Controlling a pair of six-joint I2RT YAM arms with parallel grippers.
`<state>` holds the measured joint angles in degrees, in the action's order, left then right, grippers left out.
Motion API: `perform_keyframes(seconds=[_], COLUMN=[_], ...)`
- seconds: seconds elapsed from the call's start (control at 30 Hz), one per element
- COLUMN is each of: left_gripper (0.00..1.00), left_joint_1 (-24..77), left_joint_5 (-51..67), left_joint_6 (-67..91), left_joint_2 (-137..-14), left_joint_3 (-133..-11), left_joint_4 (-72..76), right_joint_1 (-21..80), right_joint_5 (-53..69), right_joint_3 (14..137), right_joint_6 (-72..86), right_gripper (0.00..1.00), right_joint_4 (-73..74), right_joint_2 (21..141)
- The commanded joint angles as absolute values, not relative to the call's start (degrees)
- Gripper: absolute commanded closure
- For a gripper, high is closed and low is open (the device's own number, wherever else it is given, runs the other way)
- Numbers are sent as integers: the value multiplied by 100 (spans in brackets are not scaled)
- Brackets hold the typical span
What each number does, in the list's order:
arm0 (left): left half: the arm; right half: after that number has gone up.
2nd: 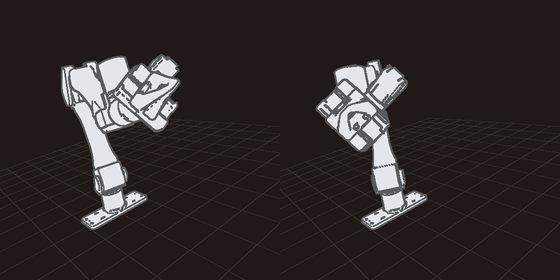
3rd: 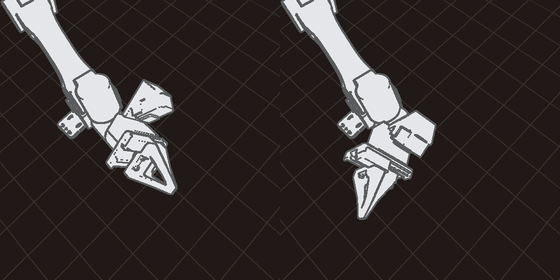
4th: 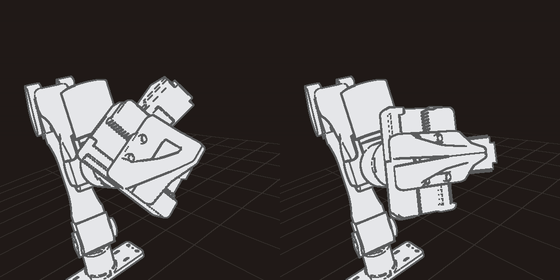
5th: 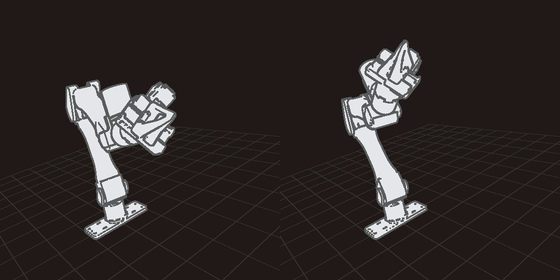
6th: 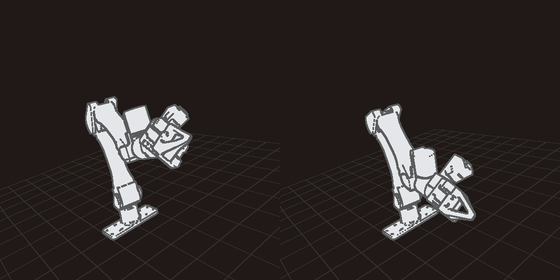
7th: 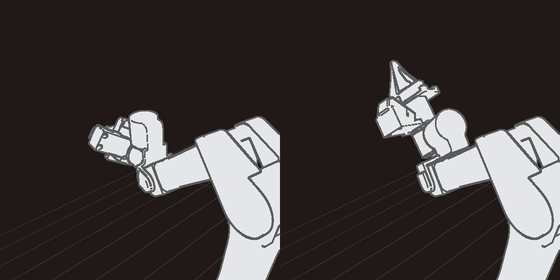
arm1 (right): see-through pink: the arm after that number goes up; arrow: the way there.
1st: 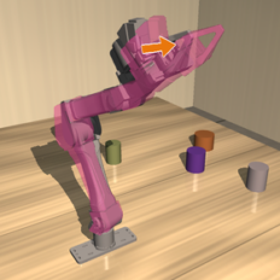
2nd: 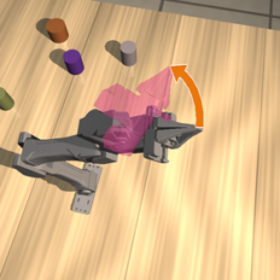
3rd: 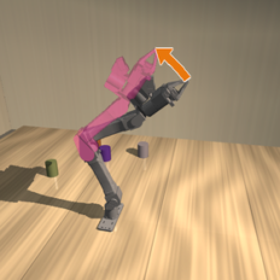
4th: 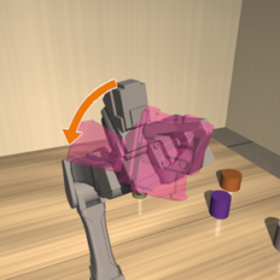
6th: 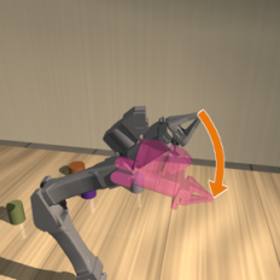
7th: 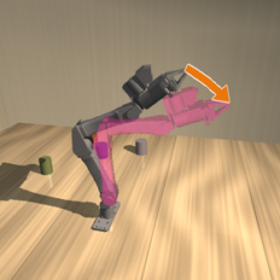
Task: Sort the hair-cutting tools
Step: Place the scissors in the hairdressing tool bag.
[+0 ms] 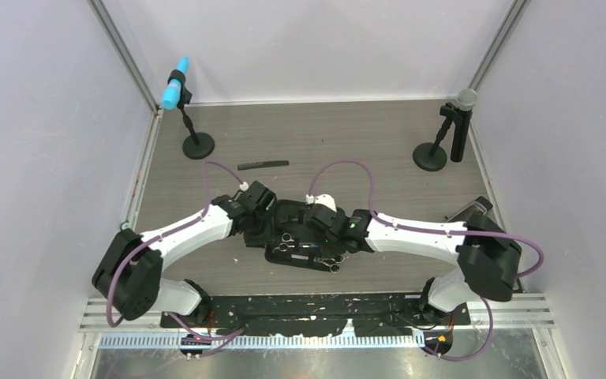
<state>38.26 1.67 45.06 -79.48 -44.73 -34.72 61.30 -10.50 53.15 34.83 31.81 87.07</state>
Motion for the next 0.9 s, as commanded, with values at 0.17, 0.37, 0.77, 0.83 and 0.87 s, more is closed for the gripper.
perform_keyframes(seconds=[0.17,0.37,0.77,0.83,0.87], left_gripper=[55,53,53,53,54], left_joint_1=[4090,5036,6010,6041,6046], left_joint_5=[-833,-871,-560,-533,-498], left_joint_6=[4616,4932,5613,5697,5730], left_joint_2=[-6987,-7340,-8936,-9042,-9090], left_joint_3=[-4848,-5206,-6013,-5998,-5974], left_joint_4=[-4364,-4253,-3813,-3791,-3766], right_joint_1=[5775,5644,5074,5072,5071], right_joint_5=[-1503,-1296,-764,-633,-571], right_joint_3=[4721,4302,3736,3683,3665], right_joint_6=[3581,3354,3144,3122,3120], right_gripper=[71,55,40,39,39], right_joint_4=[2935,2502,1772,1682,1658], right_joint_2=[7542,7248,7307,7372,7399])
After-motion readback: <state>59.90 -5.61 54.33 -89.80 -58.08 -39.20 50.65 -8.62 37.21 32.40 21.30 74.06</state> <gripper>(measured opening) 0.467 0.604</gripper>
